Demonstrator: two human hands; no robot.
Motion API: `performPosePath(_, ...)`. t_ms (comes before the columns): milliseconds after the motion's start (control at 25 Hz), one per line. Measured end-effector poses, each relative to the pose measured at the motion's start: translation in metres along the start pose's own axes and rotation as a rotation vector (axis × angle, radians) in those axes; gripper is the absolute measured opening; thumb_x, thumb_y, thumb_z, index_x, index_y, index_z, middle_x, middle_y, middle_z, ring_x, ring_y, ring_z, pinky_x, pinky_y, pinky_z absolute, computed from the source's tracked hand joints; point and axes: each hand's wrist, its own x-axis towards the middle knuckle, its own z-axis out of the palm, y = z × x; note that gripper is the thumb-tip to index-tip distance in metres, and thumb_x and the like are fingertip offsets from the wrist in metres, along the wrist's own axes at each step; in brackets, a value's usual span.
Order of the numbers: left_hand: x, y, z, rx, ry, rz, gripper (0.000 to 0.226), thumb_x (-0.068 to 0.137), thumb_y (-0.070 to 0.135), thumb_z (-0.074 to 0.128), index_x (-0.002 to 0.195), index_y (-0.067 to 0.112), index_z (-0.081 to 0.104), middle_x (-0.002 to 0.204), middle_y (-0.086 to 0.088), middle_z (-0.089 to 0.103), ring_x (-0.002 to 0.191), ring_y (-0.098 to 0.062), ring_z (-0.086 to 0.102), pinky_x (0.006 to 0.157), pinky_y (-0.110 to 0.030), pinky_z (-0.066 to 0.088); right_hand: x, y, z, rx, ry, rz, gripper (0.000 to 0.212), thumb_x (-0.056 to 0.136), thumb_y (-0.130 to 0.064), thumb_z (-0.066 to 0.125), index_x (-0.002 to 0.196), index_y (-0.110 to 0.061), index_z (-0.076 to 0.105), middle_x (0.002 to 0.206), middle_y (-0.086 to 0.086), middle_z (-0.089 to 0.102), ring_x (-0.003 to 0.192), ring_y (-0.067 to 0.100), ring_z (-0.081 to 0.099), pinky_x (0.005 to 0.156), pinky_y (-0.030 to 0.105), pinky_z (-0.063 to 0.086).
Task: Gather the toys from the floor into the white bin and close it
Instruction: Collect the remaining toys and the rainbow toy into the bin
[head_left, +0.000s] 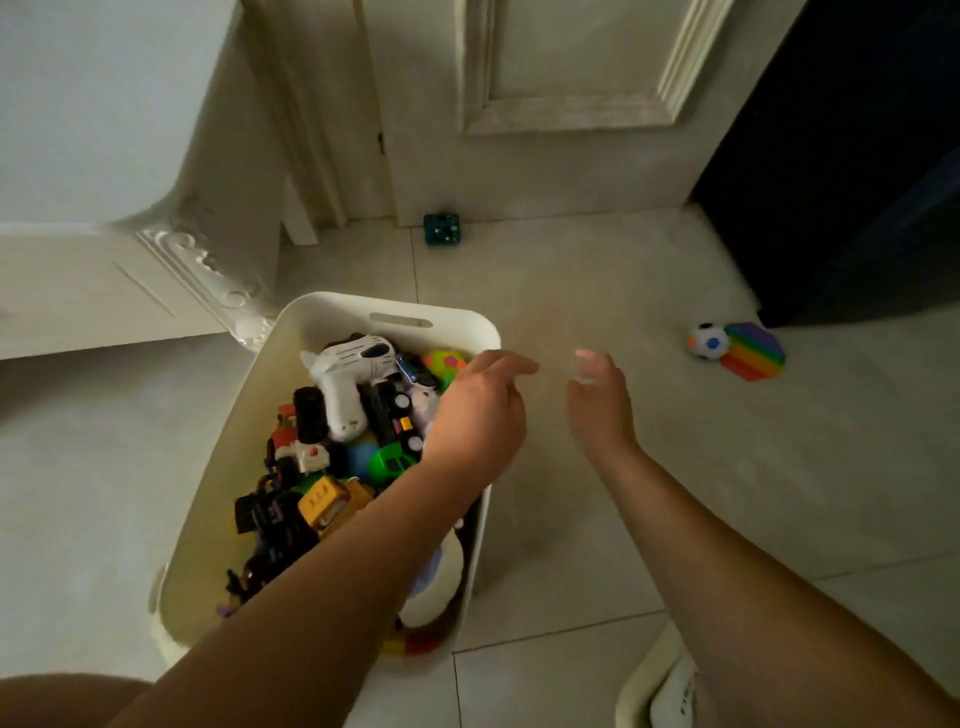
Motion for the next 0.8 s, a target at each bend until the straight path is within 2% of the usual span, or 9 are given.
performPosePath(80,-0.001,0.016,0.033,-0.071,-0.131,-0.015,0.047,0.083,-0.005,0.044,0.12,0.013,0.065,0.126,-0.008,0.061,0.114,-0.024,0.059,0.094,-0.021,0.039,0.007,0.032,-0.001,-0.076,-0.077,0.057,0.046,0.088,-0.005,0.048,0.134,-0.013,0.05,0.132,0.014,0.051,0.118,0.026,0.053,0.091,0.026,0.04)
performPosePath(200,0.006,0.011,0.081,-0.153,-0.271,-0.373,0.054,0.084,0.0,0.046,0.136,0.013,0.05,0.14,-0.009,0.049,0.127,-0.024,0.05,0.1,-0.023,0.036,0.011,0.075,0.009,-0.193,-0.29,0.058,0.045,0.092,-0.009,0.053,0.136,-0.018,0.048,0.136,0.016,0.045,0.117,0.026,0.054,0.094,0.027,0.04)
performPosePath(280,0.013,-0.005,0.104,-0.239,-0.198,-0.625,0.052,0.081,0.009,0.049,0.133,0.004,0.049,0.133,-0.018,0.053,0.124,-0.033,0.052,0.096,-0.031,0.043,0.016,0.091,0.027,-0.28,-0.449,-0.009,0.051,0.092,-0.015,0.056,0.14,-0.026,0.045,0.142,0.014,0.04,0.126,0.029,0.048,0.103,0.033,0.04)
performPosePath(360,0.021,-0.022,0.122,-0.315,-0.069,-0.801,0.041,0.085,0.008,0.047,0.125,-0.003,0.051,0.123,-0.023,0.058,0.115,-0.038,0.057,0.077,-0.025,0.047,0.025,0.097,0.047,-0.465,-0.583,-0.127,0.054,0.092,-0.028,0.055,0.143,-0.035,0.038,0.151,0.012,0.03,0.137,0.034,0.034,0.108,0.041,0.036)
performPosePath(480,0.03,-0.042,0.141,-0.334,-0.049,-0.999,0.034,0.098,0.005,0.037,0.13,0.001,0.047,0.117,-0.007,0.06,0.091,-0.01,0.057,0.066,-0.011,0.036,0.04,0.1,0.072,-0.684,-0.719,-0.262,0.056,0.096,-0.035,0.046,0.148,-0.034,0.028,0.16,0.01,0.007,0.142,0.037,0.017,0.112,0.047,0.026)
performPosePath(560,0.039,-0.045,0.146,-0.271,-0.038,-1.037,0.034,0.098,0.002,0.033,0.125,0.003,0.054,0.117,-0.005,0.061,0.102,-0.015,0.057,0.092,-0.025,0.041,0.045,0.102,0.084,-0.765,-0.68,-0.34,0.052,0.096,-0.034,0.044,0.146,-0.031,0.033,0.159,0.013,0.01,0.139,0.036,0.021,0.108,0.045,0.028)
performPosePath(640,0.044,-0.041,0.147,0.035,-0.167,-0.954,0.035,0.098,0.001,0.032,0.122,0.004,0.057,0.127,-0.012,0.059,0.121,-0.028,0.051,0.11,-0.033,0.027,0.049,0.105,0.088,-0.698,-0.58,-0.342,0.042,0.094,-0.031,0.047,0.136,-0.024,0.046,0.147,0.014,0.03,0.128,0.033,0.033,0.099,0.04,0.035)
performPosePath(720,0.058,-0.044,0.153,0.017,-0.15,-0.983,0.034,0.098,0.004,0.033,0.124,0.006,0.056,0.129,-0.011,0.059,0.123,-0.028,0.051,0.111,-0.031,0.026,0.052,0.105,0.082,-0.463,-0.467,-0.21,0.03,0.09,-0.02,0.055,0.119,-0.016,0.061,0.128,0.012,0.044,0.115,0.03,0.046,0.088,0.032,0.041)
performPosePath(800,0.072,-0.049,0.166,-0.374,-0.12,-1.129,0.028,0.099,0.013,0.039,0.118,0.006,0.059,0.115,-0.012,0.061,0.112,-0.028,0.056,0.099,-0.032,0.04,0.06,0.109,0.064,-0.242,-0.348,-0.128,0.019,0.082,-0.006,0.059,0.096,-0.012,0.069,0.112,0.011,0.051,0.1,0.028,0.055,0.077,0.025,0.04)
